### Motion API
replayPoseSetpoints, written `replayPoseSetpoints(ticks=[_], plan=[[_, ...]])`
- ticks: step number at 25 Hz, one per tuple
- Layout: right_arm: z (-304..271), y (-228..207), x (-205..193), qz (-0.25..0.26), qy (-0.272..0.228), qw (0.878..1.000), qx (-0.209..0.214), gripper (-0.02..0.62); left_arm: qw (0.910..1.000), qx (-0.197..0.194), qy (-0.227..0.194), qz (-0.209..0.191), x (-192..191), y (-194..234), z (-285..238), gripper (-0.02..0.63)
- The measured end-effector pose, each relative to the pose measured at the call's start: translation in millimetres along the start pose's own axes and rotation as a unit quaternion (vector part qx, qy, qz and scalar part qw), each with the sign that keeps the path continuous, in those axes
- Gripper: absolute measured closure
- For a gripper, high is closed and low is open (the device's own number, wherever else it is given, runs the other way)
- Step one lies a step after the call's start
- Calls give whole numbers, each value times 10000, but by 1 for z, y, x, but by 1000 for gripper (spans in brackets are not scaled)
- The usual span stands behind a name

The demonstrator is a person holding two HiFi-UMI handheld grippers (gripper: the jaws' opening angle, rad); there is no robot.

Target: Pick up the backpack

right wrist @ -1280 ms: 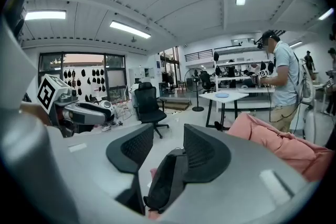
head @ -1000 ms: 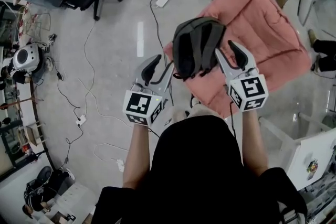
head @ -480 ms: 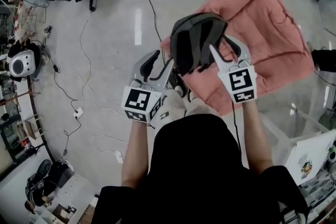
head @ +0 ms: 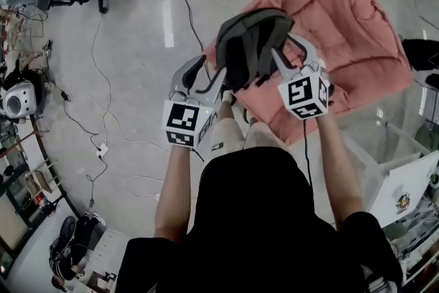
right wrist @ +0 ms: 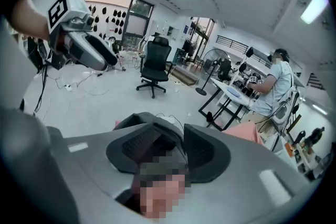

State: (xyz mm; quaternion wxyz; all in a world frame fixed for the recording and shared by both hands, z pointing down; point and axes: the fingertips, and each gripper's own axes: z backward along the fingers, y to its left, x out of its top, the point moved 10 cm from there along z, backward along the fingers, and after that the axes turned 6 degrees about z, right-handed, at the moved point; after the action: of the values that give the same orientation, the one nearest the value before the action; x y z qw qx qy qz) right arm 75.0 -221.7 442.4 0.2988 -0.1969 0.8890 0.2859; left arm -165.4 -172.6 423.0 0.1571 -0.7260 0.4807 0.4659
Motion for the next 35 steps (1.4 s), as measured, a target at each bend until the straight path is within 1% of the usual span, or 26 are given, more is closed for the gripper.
replayPoseSetpoints(ticks=[3, 5, 11, 16, 19, 23, 27, 31, 35], plan=[[-16, 3, -5, 410, 272, 9987, -131, 433, 9997, -92, 200, -119, -5, 13, -20, 410], [-30, 5, -10, 592, 477, 9970, -163, 433, 9990, -155, 340, -228, -9, 24, -36, 405], [-62, 5, -14, 745, 814, 9939, -50, 423, 9941, -493, 784, -572, -22, 48, -77, 393], [-82, 1, -20, 787, 1103, 9908, -57, 397, 9885, -832, 1044, -705, -40, 56, -107, 393], [-94, -1, -22, 876, 1227, 9886, -16, 386, 9849, -1007, 1122, -852, -51, 57, -121, 393], [-111, -3, -26, 1130, 1385, 9839, 79, 374, 9791, -1142, 1184, -1192, -68, 62, -138, 393], [-125, -5, -31, 1377, 1583, 9776, 187, 354, 9759, -1286, 1196, -1298, -74, 65, -151, 393], [-139, -13, -34, 1545, 1648, 9738, 265, 336, 9733, -1296, 1190, -1472, -76, 69, -165, 393], [-152, -15, -38, 1813, 1757, 9666, 434, 330, 9665, -1323, 1257, -1807, -80, 70, -173, 393]])
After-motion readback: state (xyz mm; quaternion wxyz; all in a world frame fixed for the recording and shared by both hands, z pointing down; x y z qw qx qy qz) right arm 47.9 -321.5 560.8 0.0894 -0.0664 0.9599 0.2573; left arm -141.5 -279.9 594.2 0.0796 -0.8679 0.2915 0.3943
